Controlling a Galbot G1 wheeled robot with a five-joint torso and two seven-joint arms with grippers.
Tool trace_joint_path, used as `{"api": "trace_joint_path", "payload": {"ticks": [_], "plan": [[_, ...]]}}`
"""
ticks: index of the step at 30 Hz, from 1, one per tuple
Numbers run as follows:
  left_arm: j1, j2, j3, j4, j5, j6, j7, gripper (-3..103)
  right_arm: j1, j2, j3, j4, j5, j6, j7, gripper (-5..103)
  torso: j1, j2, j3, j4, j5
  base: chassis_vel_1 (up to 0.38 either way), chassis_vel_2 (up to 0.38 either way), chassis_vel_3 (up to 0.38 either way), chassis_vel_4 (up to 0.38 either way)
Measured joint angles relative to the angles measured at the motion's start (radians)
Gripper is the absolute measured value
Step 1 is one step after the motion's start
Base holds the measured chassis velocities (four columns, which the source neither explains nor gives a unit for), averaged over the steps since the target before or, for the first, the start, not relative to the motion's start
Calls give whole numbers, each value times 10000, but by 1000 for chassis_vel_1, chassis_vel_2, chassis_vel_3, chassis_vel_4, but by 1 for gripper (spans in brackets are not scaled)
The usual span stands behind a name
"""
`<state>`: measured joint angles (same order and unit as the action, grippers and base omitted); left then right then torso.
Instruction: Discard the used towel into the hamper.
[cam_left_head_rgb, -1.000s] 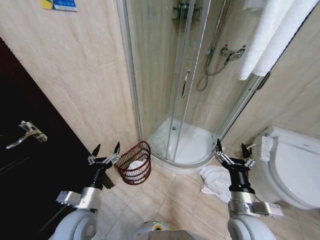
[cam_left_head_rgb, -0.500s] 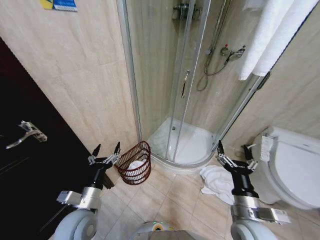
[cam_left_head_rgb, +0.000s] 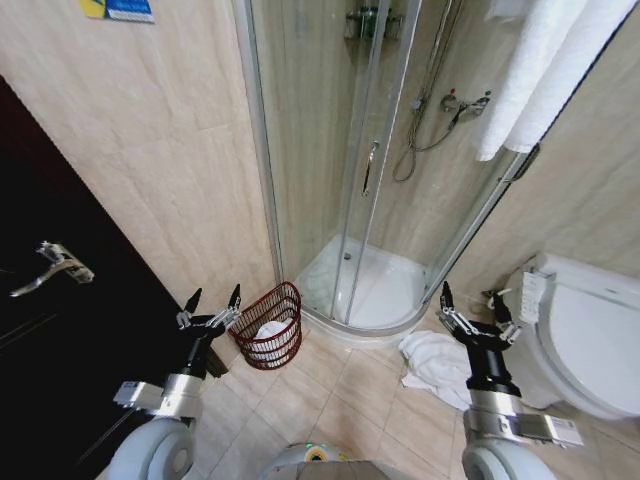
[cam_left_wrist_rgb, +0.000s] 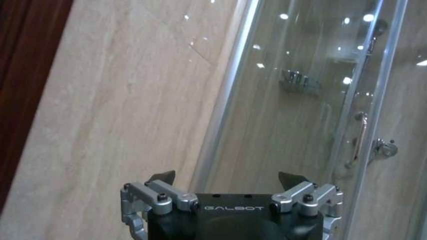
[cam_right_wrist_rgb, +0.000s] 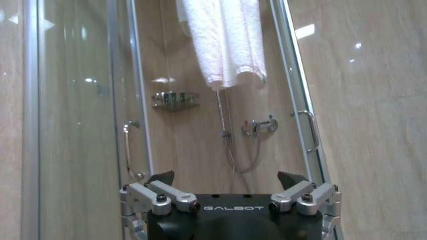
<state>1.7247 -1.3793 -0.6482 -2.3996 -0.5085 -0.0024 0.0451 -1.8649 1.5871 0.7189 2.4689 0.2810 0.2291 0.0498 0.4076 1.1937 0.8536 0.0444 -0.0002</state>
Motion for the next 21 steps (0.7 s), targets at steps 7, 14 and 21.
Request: {"api": "trace_joint_path", "payload": {"ticks": [7,14,21], "plan": [[0,0,2,4,-1,-1,0,100,-7,-82,101,-49,82,54,-41,100,0,0,0,1,3,-173,-167,177,183],[-1,2,2,7,-2,-1,1,100,-46,-58,157,-133,107,231,-45,100,0,2,0,0,-2,-255,-256,258,255],[1,0,2,6,-1,-2,2,100,-24,-35,162,-312,129,420,-51,100,-1,2,0,4,11,-321,-325,323,323]]}}
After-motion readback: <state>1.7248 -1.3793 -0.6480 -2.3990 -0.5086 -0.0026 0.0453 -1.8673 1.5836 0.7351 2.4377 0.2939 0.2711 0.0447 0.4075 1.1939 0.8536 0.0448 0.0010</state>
